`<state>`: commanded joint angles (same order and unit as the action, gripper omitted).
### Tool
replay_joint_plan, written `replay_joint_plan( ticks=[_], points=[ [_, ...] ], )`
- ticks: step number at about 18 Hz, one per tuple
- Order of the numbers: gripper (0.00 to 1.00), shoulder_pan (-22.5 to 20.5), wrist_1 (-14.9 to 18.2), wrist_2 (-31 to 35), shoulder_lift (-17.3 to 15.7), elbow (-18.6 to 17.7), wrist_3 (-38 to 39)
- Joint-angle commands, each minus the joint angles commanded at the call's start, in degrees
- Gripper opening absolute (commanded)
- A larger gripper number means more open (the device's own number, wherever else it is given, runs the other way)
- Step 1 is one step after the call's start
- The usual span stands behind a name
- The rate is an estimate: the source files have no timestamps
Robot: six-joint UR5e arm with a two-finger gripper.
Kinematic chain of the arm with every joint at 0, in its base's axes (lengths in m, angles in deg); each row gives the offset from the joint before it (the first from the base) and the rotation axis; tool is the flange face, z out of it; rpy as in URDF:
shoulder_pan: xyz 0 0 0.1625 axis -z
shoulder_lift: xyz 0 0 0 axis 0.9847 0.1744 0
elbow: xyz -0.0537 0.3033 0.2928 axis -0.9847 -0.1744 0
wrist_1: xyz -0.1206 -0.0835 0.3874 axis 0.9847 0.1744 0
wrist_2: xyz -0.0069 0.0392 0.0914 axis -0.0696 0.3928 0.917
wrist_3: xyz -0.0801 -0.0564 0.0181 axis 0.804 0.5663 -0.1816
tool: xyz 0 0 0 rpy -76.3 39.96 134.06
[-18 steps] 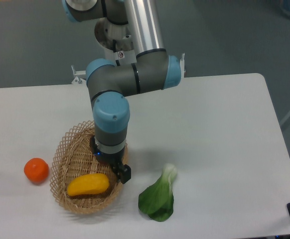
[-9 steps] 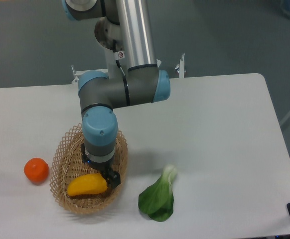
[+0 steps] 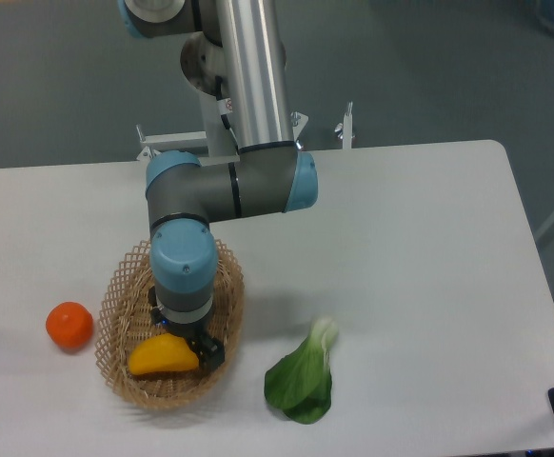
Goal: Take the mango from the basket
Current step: 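Lower the gripper onto the yellow mango and close on it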
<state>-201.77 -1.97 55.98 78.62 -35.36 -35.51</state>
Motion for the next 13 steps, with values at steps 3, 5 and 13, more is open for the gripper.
replay_joint_plan(
  ticks=[3,5,13],
  points=[
    [1.0,0.3,-0.1,0.1,0.4,0.0,0.5],
    [0.87,0.3,-0.1,0.1,0.3,0.0,0.4],
    [0.39,1.5,0.1,2.8,-0.8,-0.1,3.8]
  ],
)
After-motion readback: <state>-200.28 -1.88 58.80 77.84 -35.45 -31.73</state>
